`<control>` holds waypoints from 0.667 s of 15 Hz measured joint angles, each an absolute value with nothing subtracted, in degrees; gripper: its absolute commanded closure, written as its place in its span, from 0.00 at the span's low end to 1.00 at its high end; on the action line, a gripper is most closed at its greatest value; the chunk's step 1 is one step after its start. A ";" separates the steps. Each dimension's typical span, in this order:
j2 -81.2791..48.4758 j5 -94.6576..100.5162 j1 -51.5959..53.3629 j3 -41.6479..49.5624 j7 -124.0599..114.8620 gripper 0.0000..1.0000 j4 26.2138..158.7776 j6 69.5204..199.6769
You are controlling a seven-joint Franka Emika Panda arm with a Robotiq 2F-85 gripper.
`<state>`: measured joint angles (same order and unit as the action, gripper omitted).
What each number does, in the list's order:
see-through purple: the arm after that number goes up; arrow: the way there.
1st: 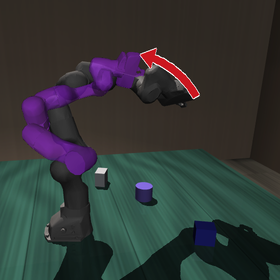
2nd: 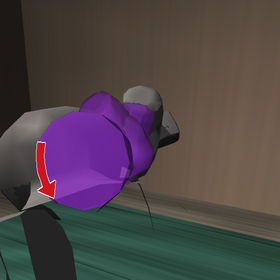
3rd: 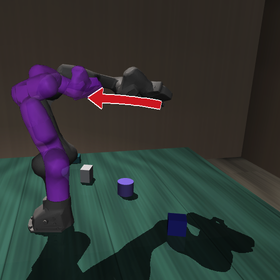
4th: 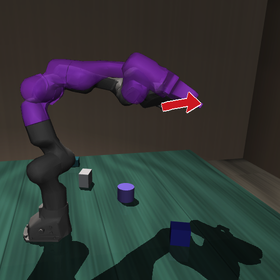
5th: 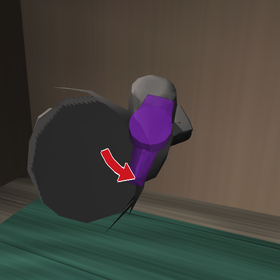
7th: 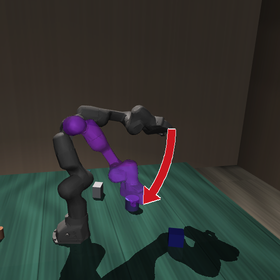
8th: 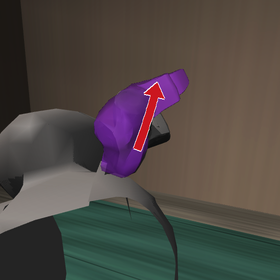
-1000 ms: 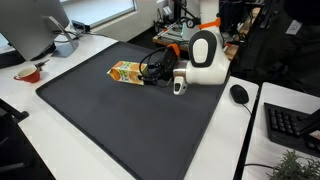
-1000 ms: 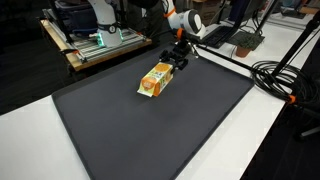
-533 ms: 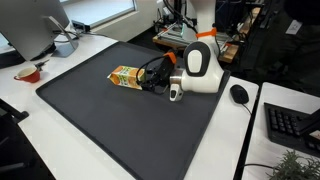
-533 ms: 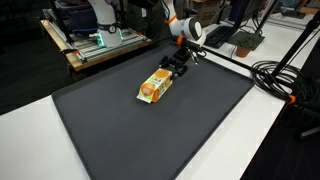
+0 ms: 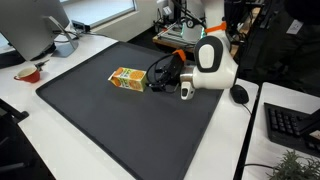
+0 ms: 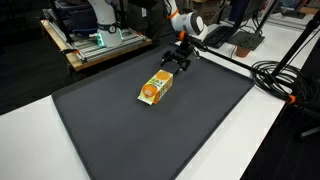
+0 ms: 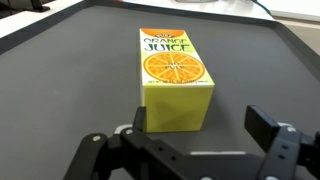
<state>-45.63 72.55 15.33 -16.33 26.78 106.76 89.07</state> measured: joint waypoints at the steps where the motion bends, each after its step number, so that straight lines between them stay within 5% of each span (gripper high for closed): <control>1: -44.26 71.25 15.35 -17.40 26.85 0.00 107.93 89.11; 10: -20.22 52.92 10.30 -25.42 25.32 0.00 125.68 104.04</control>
